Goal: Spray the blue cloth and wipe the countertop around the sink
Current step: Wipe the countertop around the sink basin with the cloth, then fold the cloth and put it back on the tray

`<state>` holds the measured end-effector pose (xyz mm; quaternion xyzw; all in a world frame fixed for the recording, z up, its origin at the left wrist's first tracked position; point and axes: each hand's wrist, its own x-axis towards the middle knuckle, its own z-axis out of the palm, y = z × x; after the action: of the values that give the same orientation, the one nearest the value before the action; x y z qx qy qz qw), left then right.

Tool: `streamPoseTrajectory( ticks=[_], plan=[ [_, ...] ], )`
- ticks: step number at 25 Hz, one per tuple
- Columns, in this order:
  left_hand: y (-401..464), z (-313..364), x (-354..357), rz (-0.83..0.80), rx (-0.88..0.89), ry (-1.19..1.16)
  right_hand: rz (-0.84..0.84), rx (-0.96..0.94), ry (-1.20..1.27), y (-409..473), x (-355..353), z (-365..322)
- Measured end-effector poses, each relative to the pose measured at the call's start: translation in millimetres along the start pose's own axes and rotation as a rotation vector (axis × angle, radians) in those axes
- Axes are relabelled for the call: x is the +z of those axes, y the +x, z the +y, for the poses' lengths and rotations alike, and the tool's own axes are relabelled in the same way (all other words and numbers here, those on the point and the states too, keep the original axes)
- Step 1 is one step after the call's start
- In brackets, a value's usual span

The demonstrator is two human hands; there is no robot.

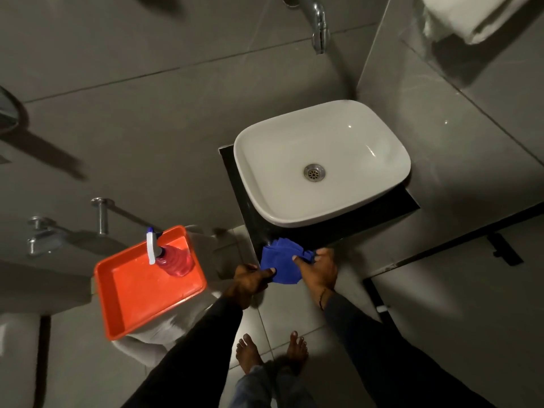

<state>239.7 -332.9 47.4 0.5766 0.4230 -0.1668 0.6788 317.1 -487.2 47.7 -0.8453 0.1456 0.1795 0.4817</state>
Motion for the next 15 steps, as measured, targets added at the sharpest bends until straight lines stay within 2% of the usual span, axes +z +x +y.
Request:
streamPoseTrajectory(
  ticks=[2,7,11,15],
  plan=[
    [-1.4,-0.9,5.7,0.048,0.001,-0.007,-0.146,0.2,0.11,0.6,5.2,-3.0],
    [-15.8,-5.6,-16.2,-0.012,-0.04,-0.047,-0.314,0.324,0.194,-21.0,10.4,-6.1],
    [-33.1,-25.8,-80.8,-0.086,-0.163,-0.008,-0.496,0.293,0.094,-56.7,42.6,-9.1],
    [-42.9,-47.1,-165.9,0.063,-0.146,-0.061,-0.583,0.253,-0.028,-100.0,125.7,-21.4]
  ],
)
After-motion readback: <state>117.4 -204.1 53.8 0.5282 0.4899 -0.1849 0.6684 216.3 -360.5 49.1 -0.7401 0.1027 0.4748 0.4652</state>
